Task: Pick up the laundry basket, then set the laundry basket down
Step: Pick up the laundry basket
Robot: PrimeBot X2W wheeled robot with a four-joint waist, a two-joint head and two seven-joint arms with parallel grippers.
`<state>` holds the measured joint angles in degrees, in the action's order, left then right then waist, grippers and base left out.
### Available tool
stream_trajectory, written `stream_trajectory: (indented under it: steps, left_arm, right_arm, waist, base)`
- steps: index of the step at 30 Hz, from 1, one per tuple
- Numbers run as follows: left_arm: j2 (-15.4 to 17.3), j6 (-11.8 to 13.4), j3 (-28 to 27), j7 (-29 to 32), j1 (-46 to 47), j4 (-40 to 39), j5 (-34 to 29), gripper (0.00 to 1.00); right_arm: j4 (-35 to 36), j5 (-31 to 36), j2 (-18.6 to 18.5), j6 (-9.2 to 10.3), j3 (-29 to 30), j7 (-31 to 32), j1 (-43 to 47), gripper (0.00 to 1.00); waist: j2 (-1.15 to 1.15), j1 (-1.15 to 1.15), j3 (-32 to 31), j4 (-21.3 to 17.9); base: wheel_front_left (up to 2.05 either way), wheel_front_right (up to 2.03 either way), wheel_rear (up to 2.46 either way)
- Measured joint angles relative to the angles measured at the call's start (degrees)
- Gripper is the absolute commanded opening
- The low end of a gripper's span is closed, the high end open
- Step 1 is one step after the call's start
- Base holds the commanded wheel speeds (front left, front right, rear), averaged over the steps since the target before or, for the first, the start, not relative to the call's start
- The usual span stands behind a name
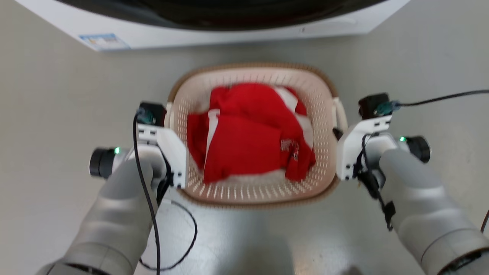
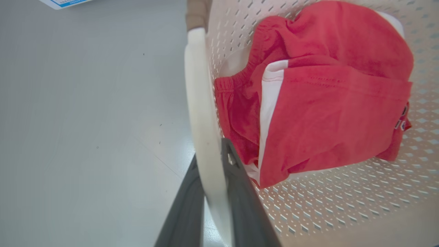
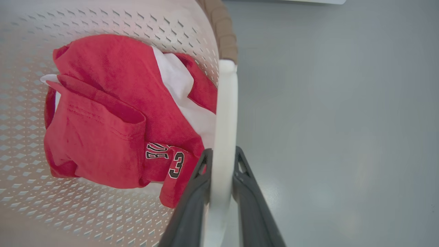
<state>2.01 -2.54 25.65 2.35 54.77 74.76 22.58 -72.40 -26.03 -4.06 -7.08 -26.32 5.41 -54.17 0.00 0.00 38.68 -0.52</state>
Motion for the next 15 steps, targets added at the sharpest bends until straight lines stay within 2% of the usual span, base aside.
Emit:
stream_trajectory:
  steps: [15]
  left_arm:
    - [0.35, -1.19, 0.88, 9.78, -14.85, 0.11, 2.77, 0.0]
  right_arm:
    - [4.04, -12.41, 0.08, 0.01, -9.88, 10.72, 13.47, 0.0]
  waist:
    - [0.0, 0.0, -20.26, -2.45]
  base:
    - [0.0, 0.0, 0.0]
